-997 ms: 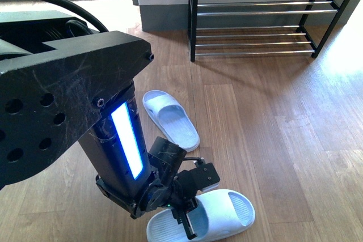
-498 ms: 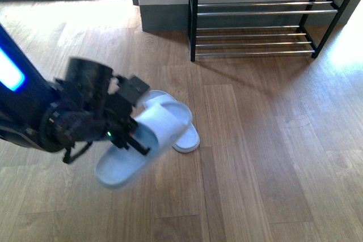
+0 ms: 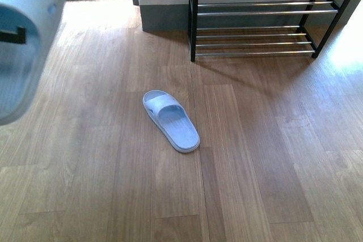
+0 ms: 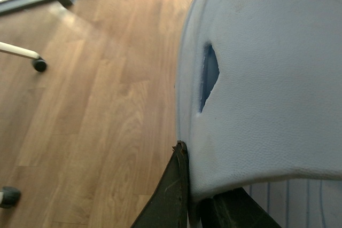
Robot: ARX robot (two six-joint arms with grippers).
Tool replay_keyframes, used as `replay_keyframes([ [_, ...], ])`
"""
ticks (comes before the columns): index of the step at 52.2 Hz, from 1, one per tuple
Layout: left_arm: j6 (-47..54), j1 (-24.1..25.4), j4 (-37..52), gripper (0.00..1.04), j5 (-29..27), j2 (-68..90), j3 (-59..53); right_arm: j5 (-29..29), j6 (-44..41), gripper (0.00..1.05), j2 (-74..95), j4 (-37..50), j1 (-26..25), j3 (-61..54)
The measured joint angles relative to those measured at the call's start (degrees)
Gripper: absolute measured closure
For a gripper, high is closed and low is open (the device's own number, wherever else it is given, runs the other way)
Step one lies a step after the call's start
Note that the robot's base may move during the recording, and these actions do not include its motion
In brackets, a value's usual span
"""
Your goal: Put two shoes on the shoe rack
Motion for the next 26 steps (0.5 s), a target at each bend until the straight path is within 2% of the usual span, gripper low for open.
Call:
replay_keyframes([
  [9,-2.78,-2.34,-5.60,1.03,-4.61,-21.51,-10.08,-0.02,0.00,0.09,0.00,0.00,0.00,0.00],
  [17,-3.17,-4.59,-17.20,1.03,-11.21,-41.24,-16.72,-0.02,0.00,0.09,0.00,0.00,0.00,0.00],
  [22,-3.17,-4.33,-24.13,1.03,-15.08,-53.33,-19.37,-0.02,0.00,0.09,0.00,0.00,0.00,0.00],
  [26,-3.10,-2.14,-31.91,1.03,-16.90,-64.32,-21.57,-0.02,0.00,0.09,0.00,0.00,0.00,0.00],
])
